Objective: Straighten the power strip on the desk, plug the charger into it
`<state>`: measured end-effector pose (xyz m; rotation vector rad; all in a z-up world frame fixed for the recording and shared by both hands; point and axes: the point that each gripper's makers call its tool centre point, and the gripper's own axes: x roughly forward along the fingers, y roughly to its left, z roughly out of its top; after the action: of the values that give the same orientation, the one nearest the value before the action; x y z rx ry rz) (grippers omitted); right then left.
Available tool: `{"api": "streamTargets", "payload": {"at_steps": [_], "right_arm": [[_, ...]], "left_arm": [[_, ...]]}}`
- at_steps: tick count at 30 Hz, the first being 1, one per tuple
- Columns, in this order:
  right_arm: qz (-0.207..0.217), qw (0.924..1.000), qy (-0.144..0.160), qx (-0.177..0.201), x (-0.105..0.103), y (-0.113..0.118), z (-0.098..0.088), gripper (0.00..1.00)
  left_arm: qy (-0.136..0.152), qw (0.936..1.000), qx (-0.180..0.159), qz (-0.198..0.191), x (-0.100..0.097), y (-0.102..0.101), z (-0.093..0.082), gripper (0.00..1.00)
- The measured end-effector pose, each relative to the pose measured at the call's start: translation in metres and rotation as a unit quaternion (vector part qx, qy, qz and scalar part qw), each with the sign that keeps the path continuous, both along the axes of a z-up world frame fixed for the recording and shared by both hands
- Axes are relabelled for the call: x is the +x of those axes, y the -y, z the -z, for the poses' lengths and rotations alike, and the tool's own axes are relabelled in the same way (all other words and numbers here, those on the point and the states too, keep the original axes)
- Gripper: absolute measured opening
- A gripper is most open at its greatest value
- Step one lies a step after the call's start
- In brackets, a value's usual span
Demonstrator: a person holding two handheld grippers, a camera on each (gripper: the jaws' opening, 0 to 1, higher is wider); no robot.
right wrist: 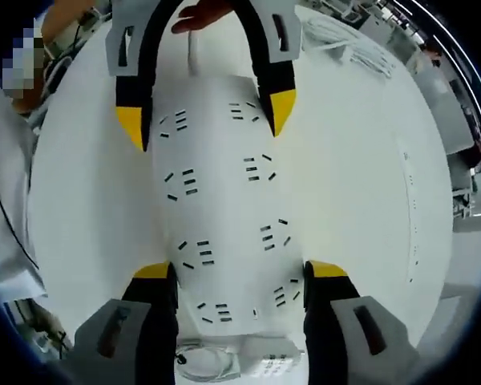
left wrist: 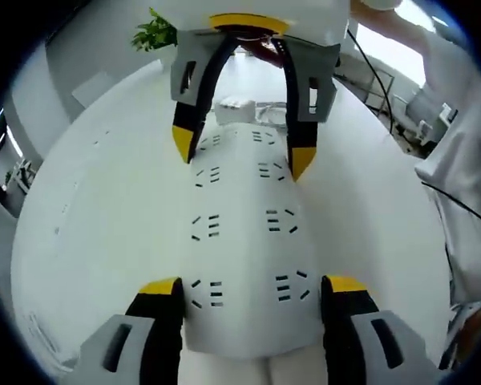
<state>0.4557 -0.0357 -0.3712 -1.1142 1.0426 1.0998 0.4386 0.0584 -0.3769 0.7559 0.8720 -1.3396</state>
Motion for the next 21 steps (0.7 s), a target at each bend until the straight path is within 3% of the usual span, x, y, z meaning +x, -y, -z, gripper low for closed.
{"api": "streamTargets", "payload": {"at_steps": [7, 11, 13, 14, 21], "right_arm": [[0.012, 0.9997, -0.003, 0.022, -0.0034, 0.0005, -0.0002, 0.63], [-0.065, 0.9947, -0.024, 0.076, -0.0050, -0.0066, 0.0013, 0.63], [-0.082, 0.9924, -0.029, 0.087, -0.0049, -0.0074, 0.0014, 0.64], [-0.104, 0.9909, -0.033, 0.079, -0.0065, -0.0055, 0.0017, 0.64], [-0.127, 0.9897, -0.055, 0.039, -0.0070, -0.0042, 0.0070, 0.65]], "left_arm": [[0.000, 0.9999, 0.013, 0.007, 0.0068, -0.0005, -0.0004, 0.70], [0.000, 0.9998, 0.017, 0.008, 0.0086, -0.0005, -0.0005, 0.70], [0.000, 0.9998, 0.020, 0.008, 0.0070, -0.0005, -0.0005, 0.70], [0.000, 0.9997, 0.022, 0.009, 0.0062, -0.0006, -0.0005, 0.70], [-0.001, 0.9992, 0.038, 0.011, 0.0085, -0.0008, -0.0008, 0.70]]}}
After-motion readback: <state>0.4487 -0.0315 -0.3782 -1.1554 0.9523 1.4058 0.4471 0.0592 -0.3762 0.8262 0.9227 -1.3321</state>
